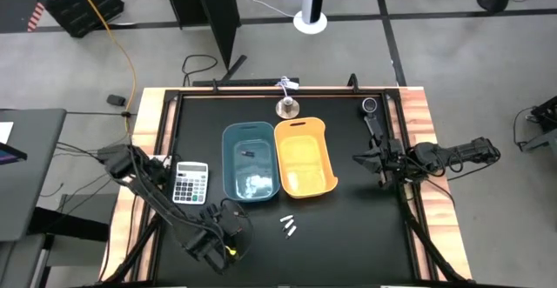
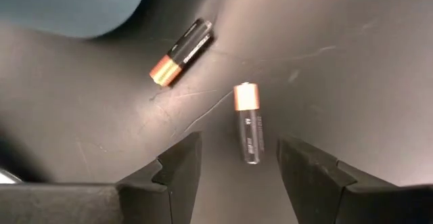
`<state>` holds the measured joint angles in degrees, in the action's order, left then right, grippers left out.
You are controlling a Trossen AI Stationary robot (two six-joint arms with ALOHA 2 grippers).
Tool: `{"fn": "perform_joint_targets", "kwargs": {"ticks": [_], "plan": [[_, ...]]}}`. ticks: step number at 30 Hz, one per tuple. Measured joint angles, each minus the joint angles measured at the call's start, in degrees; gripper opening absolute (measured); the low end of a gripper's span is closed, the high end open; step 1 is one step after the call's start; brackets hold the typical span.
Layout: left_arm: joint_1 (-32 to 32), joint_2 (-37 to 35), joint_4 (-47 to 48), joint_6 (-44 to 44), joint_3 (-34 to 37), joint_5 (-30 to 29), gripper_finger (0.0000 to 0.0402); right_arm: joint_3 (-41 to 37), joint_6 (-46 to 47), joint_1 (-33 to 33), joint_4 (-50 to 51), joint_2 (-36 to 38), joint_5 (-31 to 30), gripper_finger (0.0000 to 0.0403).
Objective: Sort batteries
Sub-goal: Put the bottom black battery into the blue bin
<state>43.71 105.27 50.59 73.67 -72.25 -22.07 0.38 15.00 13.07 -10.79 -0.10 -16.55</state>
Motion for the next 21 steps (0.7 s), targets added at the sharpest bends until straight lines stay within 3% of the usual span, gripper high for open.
{"fn": "perform_joint_targets", "kwargs": {"ticks": [11,21], "plan": [[-0.71,1.71,-1.95,1.35,0.00,-0.66,0.0184,0.00,0.15,0.01,-0.82,0.00,0.00,0.0044],[-1.48,4.11,-5.01,-0.94,0.00,3.40,0.0184,0.00,0.59,0.05,-1.86,0.02,0.01,0.0044]]}}
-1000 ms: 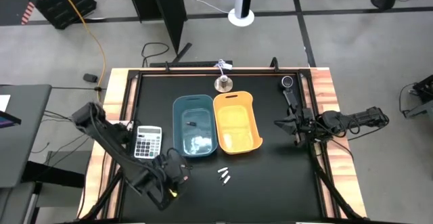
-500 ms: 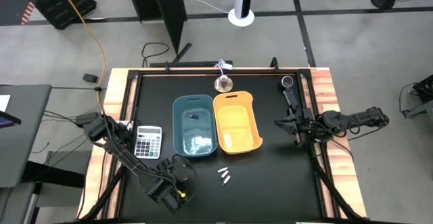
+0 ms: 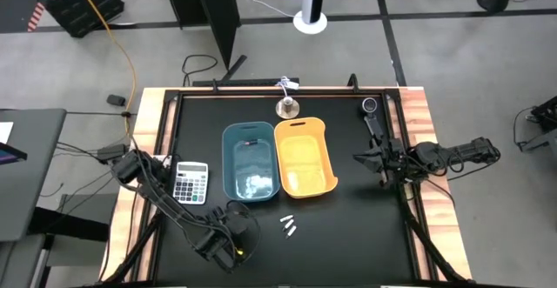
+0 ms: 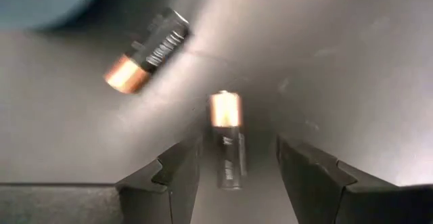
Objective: Sort batteries
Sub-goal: Put the bottom black battery into the blue bin
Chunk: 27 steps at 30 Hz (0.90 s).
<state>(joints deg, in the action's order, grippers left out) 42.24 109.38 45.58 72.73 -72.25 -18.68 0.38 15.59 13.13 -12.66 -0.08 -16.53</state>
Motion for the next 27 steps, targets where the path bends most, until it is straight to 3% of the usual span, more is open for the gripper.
{"fn": "perform_joint_targets", "kwargs": {"ticks": [14,21,27], "plan": [[-0.35,1.11,-1.39,0.68,1.33,0.83,0.0165,0.00,0.09,0.00,-0.05,-0.02,0.00,0.0044],[-0.37,0.93,-4.73,1.67,3.95,2.13,0.0120,-0.01,0.05,0.00,-0.05,-0.02,0.00,0.0044],[-0.37,1.07,-4.92,1.53,4.04,2.43,0.0056,-0.01,0.04,0.00,-0.05,-0.02,0.00,0.0044]]}}
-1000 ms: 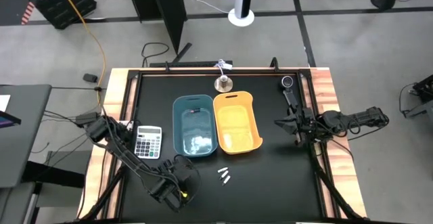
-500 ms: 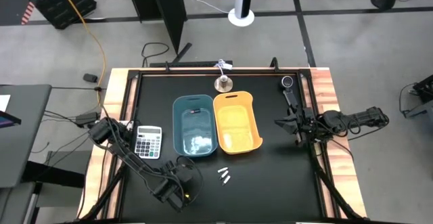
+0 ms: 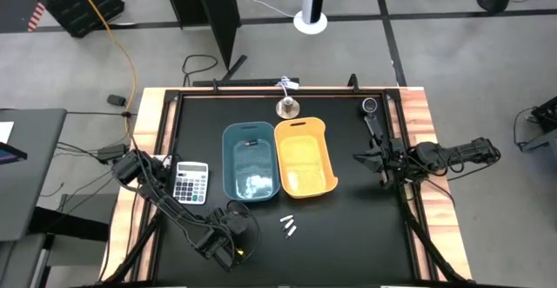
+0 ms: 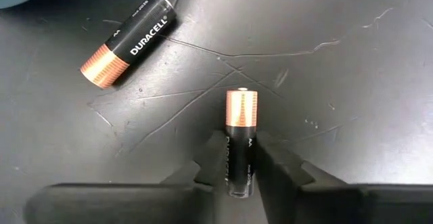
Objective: Sort batteries
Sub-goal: Put the bottom black battery into the blue bin
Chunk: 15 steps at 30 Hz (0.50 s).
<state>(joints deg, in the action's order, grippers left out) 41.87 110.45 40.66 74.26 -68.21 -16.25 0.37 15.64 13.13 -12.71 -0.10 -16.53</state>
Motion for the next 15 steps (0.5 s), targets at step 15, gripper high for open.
{"fn": "perform_joint_targets", "kwargs": {"ticks": [15], "plan": [[0.17,-1.26,0.45,0.44,-1.91,1.70,0.0038,-0.01,-0.02,0.00,0.02,0.00,0.00,0.0044]]}}
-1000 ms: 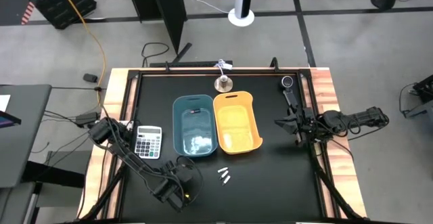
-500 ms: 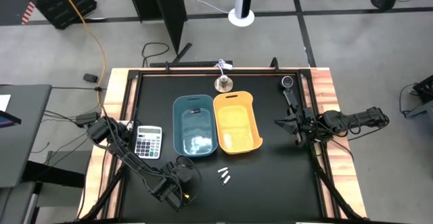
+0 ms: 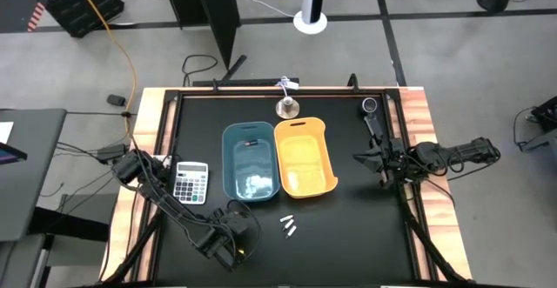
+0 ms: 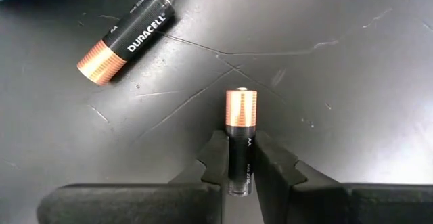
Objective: Sort batteries
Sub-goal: Put the bottom black battery into the blue bin
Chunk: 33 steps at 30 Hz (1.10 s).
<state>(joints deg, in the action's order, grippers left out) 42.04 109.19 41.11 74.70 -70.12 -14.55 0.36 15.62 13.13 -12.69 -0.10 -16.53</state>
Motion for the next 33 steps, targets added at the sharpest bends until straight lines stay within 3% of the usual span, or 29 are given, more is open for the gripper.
{"fn": "perform_joint_targets", "kwargs": {"ticks": [16,22,27,33], "plan": [[1.06,-6.64,1.54,-2.03,-1.33,-1.14,0.0038,0.01,-0.04,0.00,0.20,0.00,0.00,0.0044],[0.39,-14.33,2.02,-11.29,-4.57,-10.04,0.0038,0.02,-1.07,-0.21,0.98,0.00,-0.01,0.0044],[-4.66,-20.36,5.19,-18.44,-7.21,-22.12,0.0038,0.02,-0.98,-0.18,2.61,0.00,-0.01,0.0044],[-15.53,-21.79,10.55,-29.58,-6.94,-23.23,0.0038,0.02,0.85,-0.15,2.94,0.00,-0.02,0.0044]]}}
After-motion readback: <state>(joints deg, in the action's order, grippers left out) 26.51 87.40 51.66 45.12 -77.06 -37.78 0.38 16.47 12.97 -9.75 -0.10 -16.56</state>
